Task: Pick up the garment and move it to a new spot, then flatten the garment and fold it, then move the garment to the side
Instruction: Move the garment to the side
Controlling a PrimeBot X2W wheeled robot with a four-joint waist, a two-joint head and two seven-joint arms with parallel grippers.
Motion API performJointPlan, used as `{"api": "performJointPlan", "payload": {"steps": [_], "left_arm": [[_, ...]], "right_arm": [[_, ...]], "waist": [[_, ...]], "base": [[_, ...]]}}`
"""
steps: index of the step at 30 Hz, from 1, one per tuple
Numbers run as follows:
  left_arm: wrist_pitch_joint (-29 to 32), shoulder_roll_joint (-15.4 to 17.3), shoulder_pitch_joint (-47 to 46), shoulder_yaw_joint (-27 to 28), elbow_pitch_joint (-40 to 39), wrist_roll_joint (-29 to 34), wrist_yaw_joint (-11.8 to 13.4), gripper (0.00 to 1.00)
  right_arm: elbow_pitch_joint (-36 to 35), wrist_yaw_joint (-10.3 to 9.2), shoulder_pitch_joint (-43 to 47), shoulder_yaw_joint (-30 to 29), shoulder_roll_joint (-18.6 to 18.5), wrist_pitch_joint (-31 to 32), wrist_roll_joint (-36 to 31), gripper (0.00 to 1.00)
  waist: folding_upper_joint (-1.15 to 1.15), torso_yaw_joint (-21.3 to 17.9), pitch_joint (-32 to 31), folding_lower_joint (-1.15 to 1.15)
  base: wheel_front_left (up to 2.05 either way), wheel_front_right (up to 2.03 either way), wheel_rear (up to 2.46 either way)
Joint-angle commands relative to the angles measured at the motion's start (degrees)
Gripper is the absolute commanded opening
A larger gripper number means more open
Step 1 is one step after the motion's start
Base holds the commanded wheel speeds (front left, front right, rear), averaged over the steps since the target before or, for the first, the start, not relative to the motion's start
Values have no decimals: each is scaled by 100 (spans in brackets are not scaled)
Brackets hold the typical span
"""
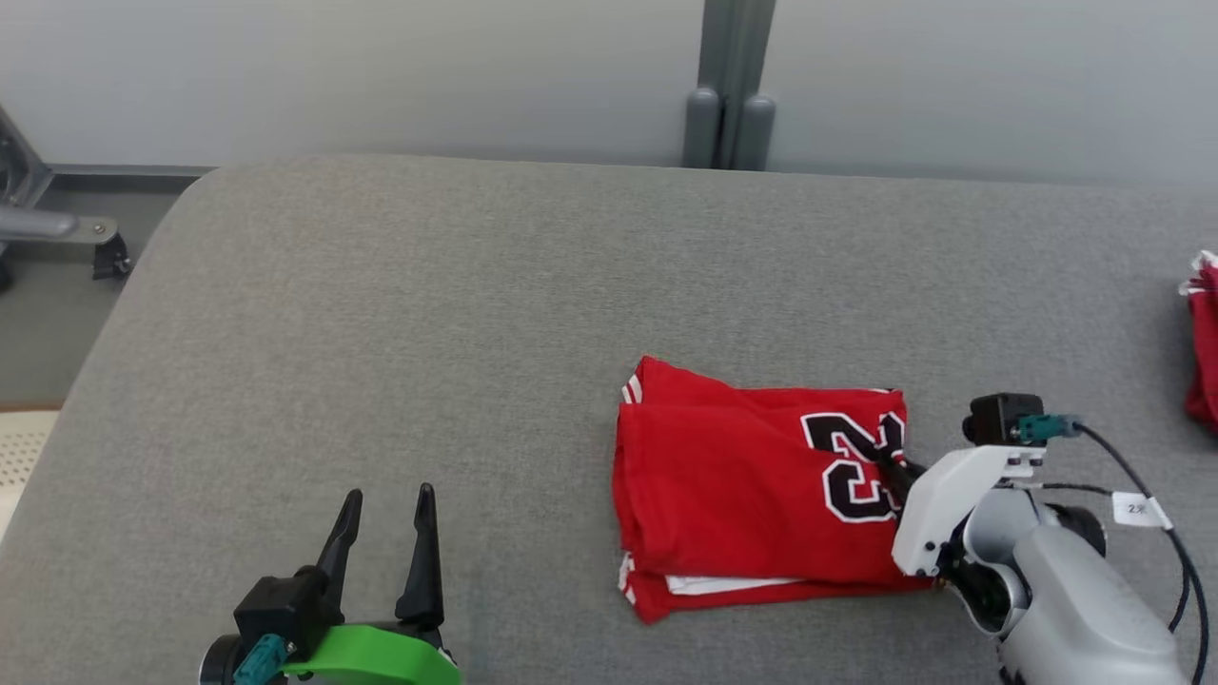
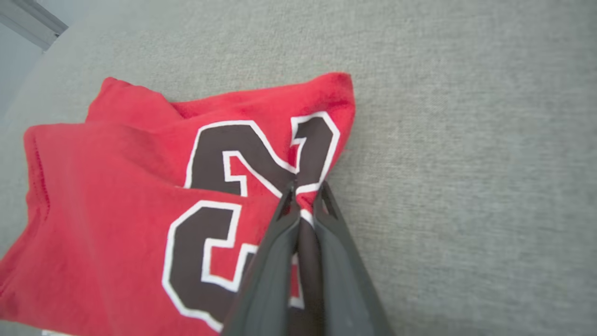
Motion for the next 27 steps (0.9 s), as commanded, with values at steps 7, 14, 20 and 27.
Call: {"api": "performJointPlan", "payload": {"steps": [7, 14, 20, 27], "left_arm": [[-2, 11, -193, -83, -140, 50, 26, 100], [-2, 17, -414, -42, -102, 199, -36, 100], [-3, 42, -539, -16, -35, 330, -99, 100], [-2, 102, -574, -50, 74, 400, -154, 100]], "right_arm": [[-331, -13, -504, 99, -781, 125, -31, 0], [-568, -12, -801, -11, -1054, 146, 27, 0], [-604, -11, -945, 48, -953, 90, 57, 0], [-446, -11, -1051, 113, -821, -78, 56, 0]], "waist": [[0, -1748, 307, 0], [0, -2878, 593, 0], [0, -3344, 719, 0], [0, -3376, 750, 0]], "base": [[0, 0, 0], [0, 0, 0], [0, 0, 0], [0, 0, 0]]}}
